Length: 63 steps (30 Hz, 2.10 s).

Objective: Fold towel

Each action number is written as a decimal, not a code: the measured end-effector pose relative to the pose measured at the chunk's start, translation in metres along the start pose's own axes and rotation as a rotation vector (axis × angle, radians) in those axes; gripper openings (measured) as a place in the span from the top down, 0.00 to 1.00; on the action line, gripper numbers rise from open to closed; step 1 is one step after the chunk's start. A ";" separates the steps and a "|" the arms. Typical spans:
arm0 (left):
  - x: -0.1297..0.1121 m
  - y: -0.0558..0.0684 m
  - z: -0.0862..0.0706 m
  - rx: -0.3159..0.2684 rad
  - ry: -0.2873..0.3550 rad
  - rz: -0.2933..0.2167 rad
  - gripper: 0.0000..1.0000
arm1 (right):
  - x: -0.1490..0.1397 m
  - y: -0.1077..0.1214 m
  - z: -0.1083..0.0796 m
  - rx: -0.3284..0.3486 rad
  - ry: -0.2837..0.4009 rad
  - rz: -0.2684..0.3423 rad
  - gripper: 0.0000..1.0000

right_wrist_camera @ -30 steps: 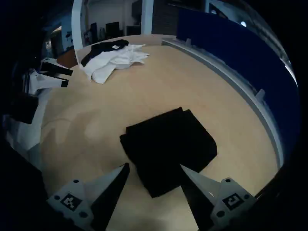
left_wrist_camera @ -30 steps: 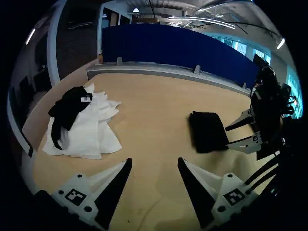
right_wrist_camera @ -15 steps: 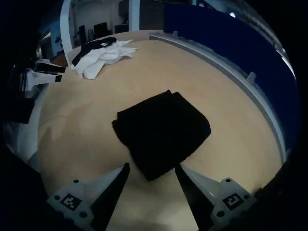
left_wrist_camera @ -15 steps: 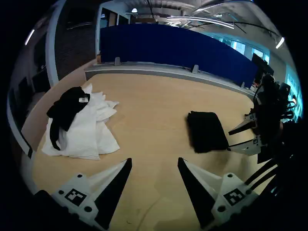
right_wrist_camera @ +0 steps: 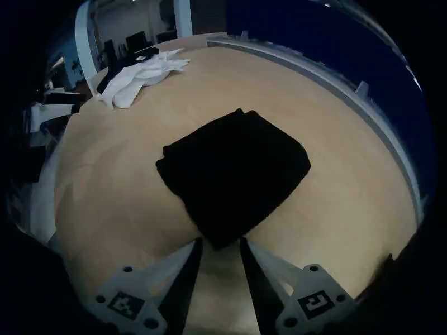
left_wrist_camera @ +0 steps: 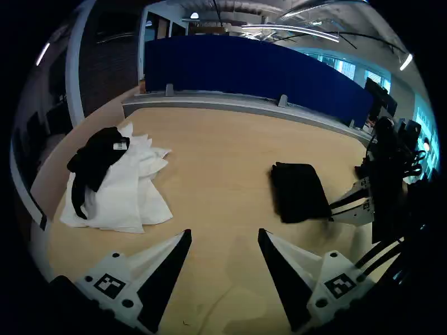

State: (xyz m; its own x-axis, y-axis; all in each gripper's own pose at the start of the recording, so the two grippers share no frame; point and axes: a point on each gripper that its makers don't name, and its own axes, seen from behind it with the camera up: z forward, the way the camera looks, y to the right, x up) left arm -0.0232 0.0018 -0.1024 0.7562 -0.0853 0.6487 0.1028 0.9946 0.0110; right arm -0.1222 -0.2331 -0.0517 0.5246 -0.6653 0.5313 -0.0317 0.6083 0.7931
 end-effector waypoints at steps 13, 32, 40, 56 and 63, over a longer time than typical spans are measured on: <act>-0.001 0.002 0.002 -0.003 0.000 0.000 0.12 | -0.002 0.002 0.004 -0.013 -0.001 0.040 0.79; 0.002 0.006 0.004 -0.009 0.000 0.008 0.12 | 0.001 0.006 0.002 -0.018 0.012 0.031 0.95; 0.006 0.008 0.006 -0.012 0.003 0.015 0.12 | 0.014 0.011 -0.007 -0.031 0.045 0.020 0.95; 0.019 0.014 0.002 -0.019 0.024 0.031 0.12 | 0.104 0.027 -0.074 -0.076 0.263 0.017 0.95; 0.027 0.016 0.000 -0.023 0.039 0.038 0.12 | 0.133 0.035 -0.105 -0.094 0.333 0.012 0.95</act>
State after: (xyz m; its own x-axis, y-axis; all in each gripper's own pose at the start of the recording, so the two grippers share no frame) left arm -0.0009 0.0153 -0.0845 0.7846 -0.0506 0.6179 0.0883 0.9956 -0.0307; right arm 0.0361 -0.2545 0.0157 0.7738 -0.4898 0.4018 0.0310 0.6627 0.7482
